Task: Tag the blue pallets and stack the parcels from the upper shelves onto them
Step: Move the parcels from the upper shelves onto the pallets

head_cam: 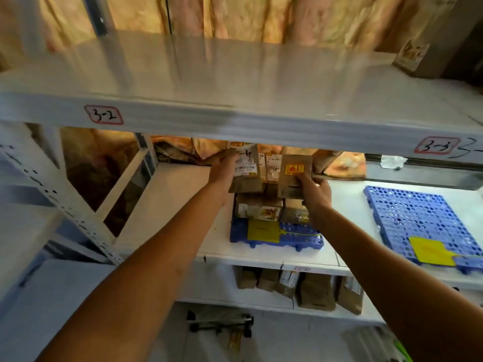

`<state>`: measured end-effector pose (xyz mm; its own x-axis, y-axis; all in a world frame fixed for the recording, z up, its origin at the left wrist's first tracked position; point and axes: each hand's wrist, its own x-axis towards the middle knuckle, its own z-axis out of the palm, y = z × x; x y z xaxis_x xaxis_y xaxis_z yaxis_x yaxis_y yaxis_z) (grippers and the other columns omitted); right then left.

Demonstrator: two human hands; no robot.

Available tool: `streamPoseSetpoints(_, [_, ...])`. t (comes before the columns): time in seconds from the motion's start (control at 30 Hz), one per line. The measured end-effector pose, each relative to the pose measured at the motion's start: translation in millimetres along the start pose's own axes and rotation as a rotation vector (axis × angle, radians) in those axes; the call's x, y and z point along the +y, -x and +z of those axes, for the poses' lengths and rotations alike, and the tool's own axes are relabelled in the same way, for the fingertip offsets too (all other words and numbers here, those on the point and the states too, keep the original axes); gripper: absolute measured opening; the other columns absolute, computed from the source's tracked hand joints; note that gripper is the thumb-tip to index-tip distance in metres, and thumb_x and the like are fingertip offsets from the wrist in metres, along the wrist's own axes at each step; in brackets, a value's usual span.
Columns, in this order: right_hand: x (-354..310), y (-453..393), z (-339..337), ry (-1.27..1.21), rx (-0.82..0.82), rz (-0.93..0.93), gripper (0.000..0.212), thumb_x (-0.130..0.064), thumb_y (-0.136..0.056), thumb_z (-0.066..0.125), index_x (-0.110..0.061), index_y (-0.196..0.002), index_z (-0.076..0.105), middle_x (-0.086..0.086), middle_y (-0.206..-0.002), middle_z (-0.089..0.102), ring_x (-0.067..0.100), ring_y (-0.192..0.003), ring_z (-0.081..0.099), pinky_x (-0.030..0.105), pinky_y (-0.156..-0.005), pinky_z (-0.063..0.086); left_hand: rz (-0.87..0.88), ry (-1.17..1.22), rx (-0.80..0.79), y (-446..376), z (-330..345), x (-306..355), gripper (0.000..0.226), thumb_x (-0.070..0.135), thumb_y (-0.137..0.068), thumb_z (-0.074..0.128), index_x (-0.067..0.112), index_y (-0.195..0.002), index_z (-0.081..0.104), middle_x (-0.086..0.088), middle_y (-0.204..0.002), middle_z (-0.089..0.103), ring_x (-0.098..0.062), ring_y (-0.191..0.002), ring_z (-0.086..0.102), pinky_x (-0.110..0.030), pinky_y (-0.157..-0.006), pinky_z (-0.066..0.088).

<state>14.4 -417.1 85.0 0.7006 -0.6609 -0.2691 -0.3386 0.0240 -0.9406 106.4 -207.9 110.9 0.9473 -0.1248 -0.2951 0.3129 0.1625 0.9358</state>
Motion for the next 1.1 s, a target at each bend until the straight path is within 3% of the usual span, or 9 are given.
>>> streamPoseSetpoints(0.13, [-9.8,-36.8,21.1,-0.081,-0.034,-0.052,0.043,-0.052,-0.083,0.072,-0.022,-0.114,0.069,0.002,-0.107,0.076,0.017,-0.093,0.072,0.034,-0.072,0.058,0.072,-0.147,0.078,-31.4,22.1,7.6,0.051,0.043,-0.090,0.068,0.015,-0.132,0.059,-0.003,-0.120,0.065,-0.017,-0.091,0.062,-0.034,-0.075,0.051])
streamPoseSetpoints(0.33, [-6.9,-60.5,42.2,-0.020,-0.004,-0.039,0.032,-0.043,-0.093,0.066,-0.020,-0.115,0.071,0.003,-0.102,0.074,0.021,-0.092,0.070,0.039,-0.078,0.059,0.080,-0.327,0.053,-62.9,39.8,-10.9,0.007,0.032,-0.104,0.050,0.032,-0.110,0.053,0.014,-0.098,0.050,-0.017,-0.099,0.048,-0.034,-0.088,0.037])
streamPoseSetpoints(0.4, [-3.5,-62.0,44.3,0.034,0.024,-0.078,0.019,-0.038,-0.094,0.064,-0.020,-0.098,0.070,0.004,-0.090,0.073,0.018,-0.079,0.068,0.035,-0.067,0.056,0.094,-0.367,0.060,-65.6,40.2,-15.3,0.007,0.031,-0.103,0.051,0.032,-0.099,0.057,0.011,-0.097,0.053,-0.019,-0.098,0.051,-0.037,-0.089,0.040])
streamPoseSetpoints(0.53, [-3.2,-61.3,43.9,0.144,0.048,-0.141,0.023,-0.036,-0.086,0.061,-0.015,-0.079,0.069,0.006,-0.076,0.072,0.022,-0.068,0.062,0.033,-0.058,0.050,0.013,-0.662,0.116,-69.2,37.2,-21.8,0.030,0.032,-0.100,0.048,0.012,-0.118,0.062,-0.017,-0.123,0.059,-0.038,-0.115,0.054,-0.054,-0.103,0.046])
streamPoseSetpoints(0.63, [-6.6,-62.9,39.7,0.243,0.054,-0.200,0.020,-0.035,-0.087,0.058,-0.018,-0.090,0.069,0.009,-0.094,0.071,0.031,-0.090,0.063,0.045,-0.079,0.057,0.072,-0.645,0.067,-68.2,37.4,-21.8,0.023,0.026,-0.104,0.045,0.012,-0.107,0.063,-0.016,-0.120,0.062,-0.035,-0.113,0.055,-0.050,-0.107,0.043])
streamPoseSetpoints(0.77, [-8.8,-57.9,36.8,0.199,-0.053,-0.125,0.020,-0.035,-0.092,0.058,-0.021,-0.080,0.064,0.010,-0.083,0.070,0.030,-0.079,0.066,0.045,-0.071,0.055,0.084,-0.441,0.005,-60.9,42.4,-21.3,0.009,0.032,-0.103,0.052,0.032,-0.097,0.060,0.005,-0.104,0.059,-0.022,-0.103,0.054,-0.038,-0.091,0.042])
streamPoseSetpoints(0.93, [-11.5,-50.9,25.9,0.154,-0.142,-0.086,0.021,-0.040,-0.099,0.055,-0.023,-0.100,0.067,0.007,-0.100,0.073,0.034,-0.098,0.070,0.050,-0.086,0.059,0.076,-0.453,0.012,-59.3,41.4,-22.0,0.011,0.032,-0.105,0.046,0.028,-0.102,0.055,0.008,-0.092,0.050,-0.019,-0.095,0.047,-0.038,-0.088,0.037])
streamPoseSetpoints(1.03, [-15.0,-39.0,15.6,0.166,-0.142,-0.087,0.053,-0.060,-0.100,0.044,-0.024,-0.136,0.059,0.003,-0.127,0.066,0.032,-0.113,0.063,0.050,-0.100,0.052,0.097,-0.621,0.075,-54.5,37.1,-20.1,0.029,0.019,-0.107,0.034,0.020,-0.081,0.048,-0.007,-0.088,0.049,-0.026,-0.090,0.047,-0.038,-0.078,0.036])
streamPoseSetpoints(1.1, [-14.9,-29.0,5.9,0.184,-0.128,-0.106,0.062,-0.063,-0.100,0.038,-0.024,-0.146,0.053,0.005,-0.141,0.062,0.032,-0.124,0.059,0.050,-0.108,0.046,0.109,-0.721,0.132,-49.5,33.0,-19.7,0.031,0.021,-0.108,0.027,0.011,-0.103,0.056,-0.014,-0.102,0.053,-0.031,-0.095,0.054,-0.039,-0.078,0.039])
